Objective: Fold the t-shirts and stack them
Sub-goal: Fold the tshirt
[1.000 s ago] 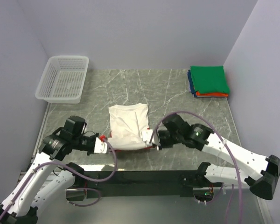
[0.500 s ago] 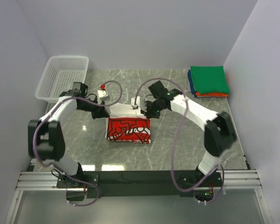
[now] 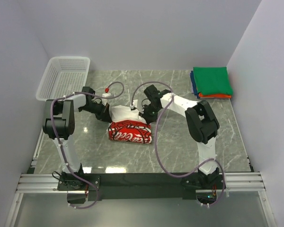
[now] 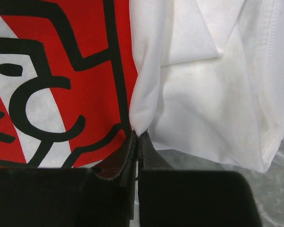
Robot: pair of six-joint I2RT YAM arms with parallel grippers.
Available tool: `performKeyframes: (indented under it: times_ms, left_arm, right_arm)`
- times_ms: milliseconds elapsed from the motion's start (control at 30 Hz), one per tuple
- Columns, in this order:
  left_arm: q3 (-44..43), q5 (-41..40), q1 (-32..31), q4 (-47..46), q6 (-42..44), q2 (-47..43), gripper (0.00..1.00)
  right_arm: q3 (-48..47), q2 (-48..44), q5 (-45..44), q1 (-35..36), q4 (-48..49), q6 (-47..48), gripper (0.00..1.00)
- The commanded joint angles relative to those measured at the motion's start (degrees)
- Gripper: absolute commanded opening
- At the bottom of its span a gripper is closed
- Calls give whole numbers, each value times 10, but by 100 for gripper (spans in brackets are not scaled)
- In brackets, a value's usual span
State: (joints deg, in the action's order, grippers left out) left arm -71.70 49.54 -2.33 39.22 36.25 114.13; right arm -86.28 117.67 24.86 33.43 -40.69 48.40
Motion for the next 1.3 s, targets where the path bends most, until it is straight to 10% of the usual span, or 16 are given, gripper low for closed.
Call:
performKeyframes:
  times_ms: [0, 333, 500, 667, 900, 1267]
  left_arm:
    - [43, -13, -7, 30, -5, -54, 1]
    - [136, 41, -8, 121, 82, -215, 1]
    - [120, 71, 22, 132, 160, -274, 40]
    - [97, 74, 11, 98, 216, -320, 57]
    - [71, -8, -149, 23, 167, -274, 53]
    - [30, -42, -244, 39, 162, -158, 49]
  right_arm:
    - [48, -47, 4, 25, -26, -24, 0]
    - [121, -160, 51, 41, -67, -68, 0]
    - [56, -158, 112, -2, -133, -95, 36]
    - [-41, -103, 220, -71, -130, -181, 36]
    - [-226, 65, 273, -71, -126, -264, 28]
    - [-233, 152, 320, -57, -31, -391, 28]
